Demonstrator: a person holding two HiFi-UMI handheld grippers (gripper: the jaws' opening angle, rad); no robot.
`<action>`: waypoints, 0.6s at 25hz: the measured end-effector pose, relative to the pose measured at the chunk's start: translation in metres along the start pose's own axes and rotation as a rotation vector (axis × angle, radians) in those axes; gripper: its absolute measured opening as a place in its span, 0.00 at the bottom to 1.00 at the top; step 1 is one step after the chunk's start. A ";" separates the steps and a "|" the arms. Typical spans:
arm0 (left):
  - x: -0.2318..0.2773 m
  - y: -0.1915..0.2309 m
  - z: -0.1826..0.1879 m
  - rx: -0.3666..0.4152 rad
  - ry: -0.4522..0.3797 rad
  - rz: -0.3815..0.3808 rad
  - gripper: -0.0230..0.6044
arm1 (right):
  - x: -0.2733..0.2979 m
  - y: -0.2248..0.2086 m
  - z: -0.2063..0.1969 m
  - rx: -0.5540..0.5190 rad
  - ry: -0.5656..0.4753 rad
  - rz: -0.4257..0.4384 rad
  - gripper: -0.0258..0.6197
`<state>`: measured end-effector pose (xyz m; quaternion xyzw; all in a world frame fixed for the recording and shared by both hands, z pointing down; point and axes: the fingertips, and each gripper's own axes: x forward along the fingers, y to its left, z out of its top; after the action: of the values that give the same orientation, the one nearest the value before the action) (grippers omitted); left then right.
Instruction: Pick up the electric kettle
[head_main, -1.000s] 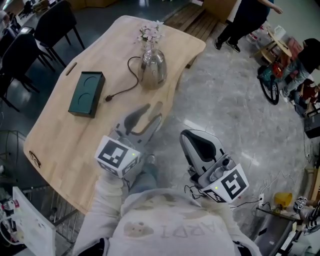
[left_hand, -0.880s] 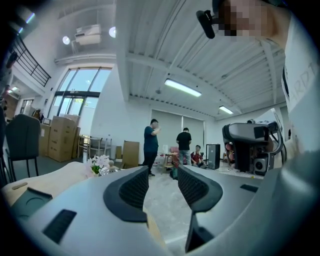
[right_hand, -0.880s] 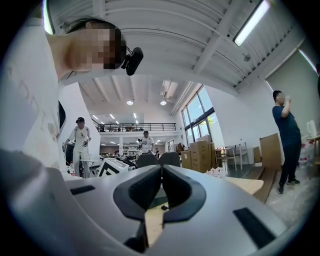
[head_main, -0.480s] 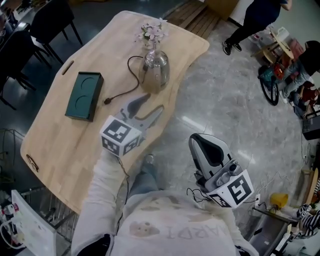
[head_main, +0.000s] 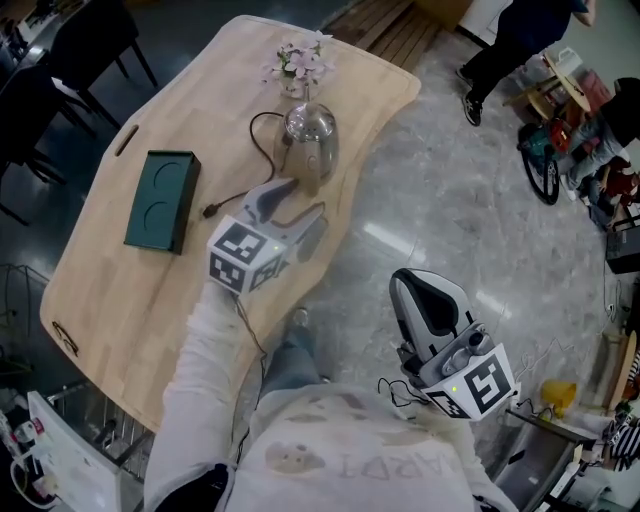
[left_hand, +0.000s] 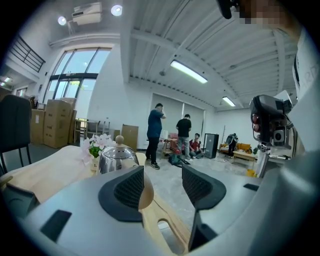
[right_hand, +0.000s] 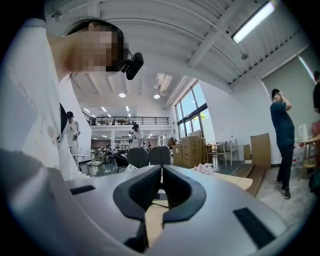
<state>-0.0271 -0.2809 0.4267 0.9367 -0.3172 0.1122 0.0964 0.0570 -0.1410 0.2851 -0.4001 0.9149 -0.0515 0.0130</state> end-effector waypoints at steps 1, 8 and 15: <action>0.003 0.002 -0.001 -0.003 0.007 -0.004 0.38 | 0.001 -0.002 0.000 0.001 0.002 -0.003 0.07; 0.019 0.021 -0.015 -0.010 0.054 -0.011 0.40 | 0.007 -0.016 -0.003 0.005 0.016 -0.026 0.07; 0.031 0.030 -0.027 -0.007 0.092 -0.045 0.41 | 0.013 -0.024 -0.006 0.006 0.029 -0.045 0.07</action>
<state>-0.0259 -0.3149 0.4646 0.9372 -0.2916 0.1519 0.1165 0.0657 -0.1662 0.2940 -0.4198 0.9056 -0.0604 -0.0002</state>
